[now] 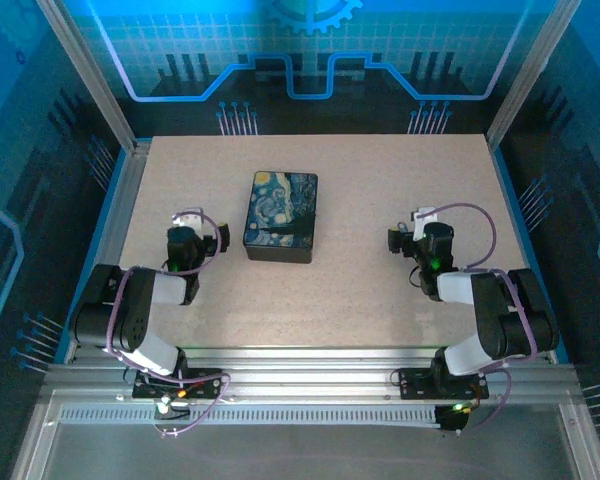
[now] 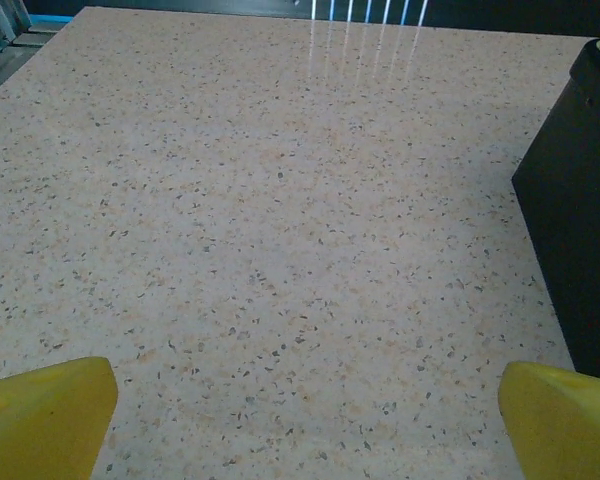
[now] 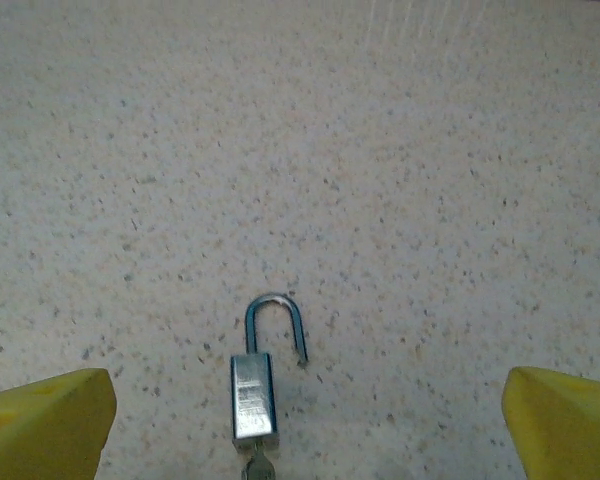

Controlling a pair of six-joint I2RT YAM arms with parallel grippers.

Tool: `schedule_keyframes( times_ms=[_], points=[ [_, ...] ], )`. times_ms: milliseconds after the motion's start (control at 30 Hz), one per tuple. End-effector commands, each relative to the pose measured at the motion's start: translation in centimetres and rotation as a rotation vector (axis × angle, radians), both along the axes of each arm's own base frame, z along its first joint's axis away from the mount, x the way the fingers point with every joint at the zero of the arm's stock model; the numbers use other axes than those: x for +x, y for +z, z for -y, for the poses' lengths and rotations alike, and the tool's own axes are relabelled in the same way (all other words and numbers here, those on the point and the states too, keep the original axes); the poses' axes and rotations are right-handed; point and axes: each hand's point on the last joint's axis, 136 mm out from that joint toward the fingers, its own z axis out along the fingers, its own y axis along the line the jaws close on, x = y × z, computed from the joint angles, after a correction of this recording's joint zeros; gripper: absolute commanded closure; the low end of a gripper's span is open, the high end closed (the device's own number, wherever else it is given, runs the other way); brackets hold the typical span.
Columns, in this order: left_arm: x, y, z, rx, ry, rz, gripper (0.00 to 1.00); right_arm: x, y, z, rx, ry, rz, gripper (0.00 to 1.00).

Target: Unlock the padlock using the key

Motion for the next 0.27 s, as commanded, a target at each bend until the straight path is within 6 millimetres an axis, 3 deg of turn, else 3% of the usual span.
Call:
schedule_keyframes(
  times_ms=[0, 233],
  points=[
    [0.79, 1.52, -0.02, 0.008, -0.011, 0.059, 0.01, 0.89, 1.89, 0.25, -0.001, -0.001, 0.086, 0.0],
    [0.81, 1.48, 0.05, 0.003, -0.02, 0.057, 0.01, 0.88, 1.89, 0.26, -0.001, -0.001, 0.086, 0.0]
  ],
)
